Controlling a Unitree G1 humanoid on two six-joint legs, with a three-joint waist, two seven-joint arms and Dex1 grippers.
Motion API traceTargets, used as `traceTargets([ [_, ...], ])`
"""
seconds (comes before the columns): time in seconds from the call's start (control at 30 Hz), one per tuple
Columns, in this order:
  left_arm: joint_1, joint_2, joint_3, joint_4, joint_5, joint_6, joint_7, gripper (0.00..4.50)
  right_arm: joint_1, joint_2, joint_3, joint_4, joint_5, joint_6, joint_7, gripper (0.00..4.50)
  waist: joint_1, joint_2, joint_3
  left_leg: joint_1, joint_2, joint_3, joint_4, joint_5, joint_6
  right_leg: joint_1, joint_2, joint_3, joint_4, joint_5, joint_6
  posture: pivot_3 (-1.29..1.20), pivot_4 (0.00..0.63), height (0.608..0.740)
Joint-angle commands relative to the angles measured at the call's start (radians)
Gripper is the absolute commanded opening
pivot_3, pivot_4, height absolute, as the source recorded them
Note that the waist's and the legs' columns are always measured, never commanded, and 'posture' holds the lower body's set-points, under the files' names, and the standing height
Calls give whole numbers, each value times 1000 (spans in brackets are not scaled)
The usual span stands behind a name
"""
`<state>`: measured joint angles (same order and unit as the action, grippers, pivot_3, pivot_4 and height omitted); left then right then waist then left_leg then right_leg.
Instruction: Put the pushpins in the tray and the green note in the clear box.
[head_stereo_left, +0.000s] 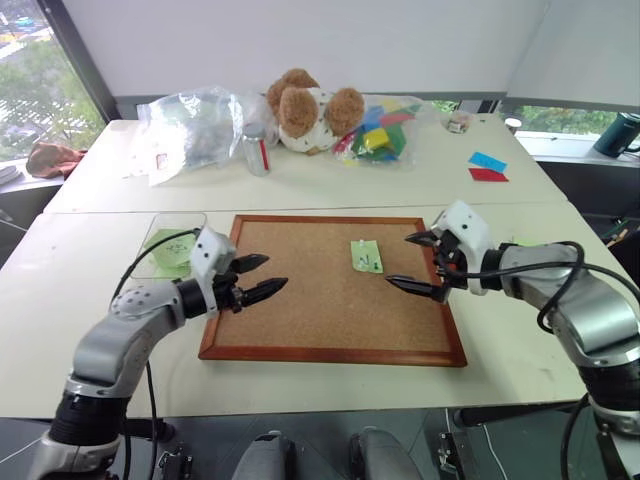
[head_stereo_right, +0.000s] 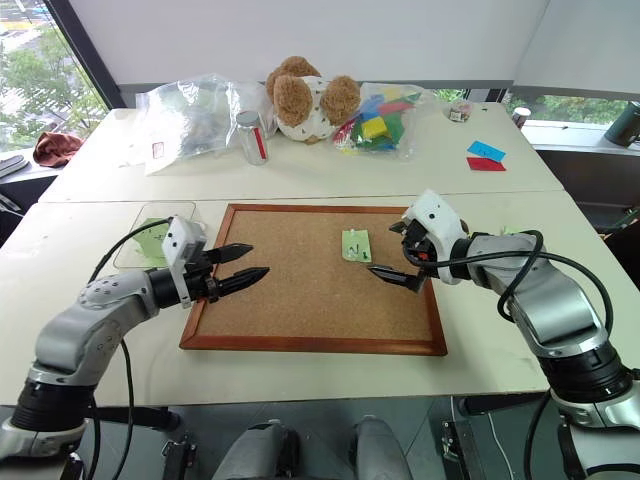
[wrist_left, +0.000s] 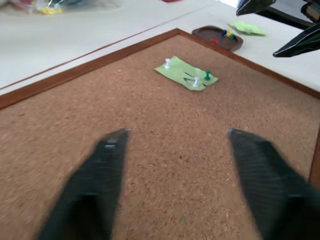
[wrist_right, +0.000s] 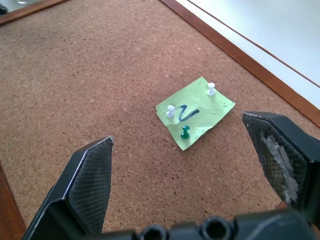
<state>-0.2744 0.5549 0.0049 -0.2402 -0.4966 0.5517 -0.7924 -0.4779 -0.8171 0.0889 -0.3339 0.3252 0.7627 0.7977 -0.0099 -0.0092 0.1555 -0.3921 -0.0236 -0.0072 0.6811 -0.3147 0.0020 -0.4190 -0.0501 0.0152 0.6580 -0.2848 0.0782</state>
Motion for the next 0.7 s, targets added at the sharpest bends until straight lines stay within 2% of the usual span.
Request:
traceTargets([
  [0.03,-24,-41,-48,28,46,-54,12,1001,-55,39,13,22,-29,18,-47,4500,-1,0,0,0,0,0,0,0,0,0,0,0,0,0,0,0,150,740],
  [0.07,-33,-61,-62,50,63,-65,24,423,-72,60,21,41,-36,26,-65,4500,-1,0,0,0,0,0,0,0,0,0,0,0,0,0,0,0,150,740],
  [0.1,-39,-74,-70,65,76,-72,31,34,-84,74,26,53,-42,32,-76,4500,-1,0,0,0,0,0,0,0,0,0,0,0,0,0,0,0,150,740],
  [0.27,-60,-137,-132,194,154,-145,35,34,-174,189,60,158,-75,74,-150,4500,-2,0,0,-1,0,0,0,0,-1,-2,0,0,1,0,0,0,150,740],
  [0.5,-52,-168,-168,311,233,-227,31,34,-274,318,99,363,-139,40,-205,4500,0,1,0,-1,0,1,1,1,-2,-3,0,0,3,0,0,0,150,740],
  [0.6,-44,-169,-166,316,242,-237,30,0,-293,349,104,423,-152,20,-205,3618,-2,1,-1,-1,-1,1,1,1,-2,-3,0,0,5,0,0,0,150,740],
  [0.7,-35,-167,-159,309,246,-239,30,0,-298,369,121,478,-173,-10,-200,2141,-4,1,-1,0,-1,1,1,1,-2,-3,0,0,5,0,0,0,150,740],
])
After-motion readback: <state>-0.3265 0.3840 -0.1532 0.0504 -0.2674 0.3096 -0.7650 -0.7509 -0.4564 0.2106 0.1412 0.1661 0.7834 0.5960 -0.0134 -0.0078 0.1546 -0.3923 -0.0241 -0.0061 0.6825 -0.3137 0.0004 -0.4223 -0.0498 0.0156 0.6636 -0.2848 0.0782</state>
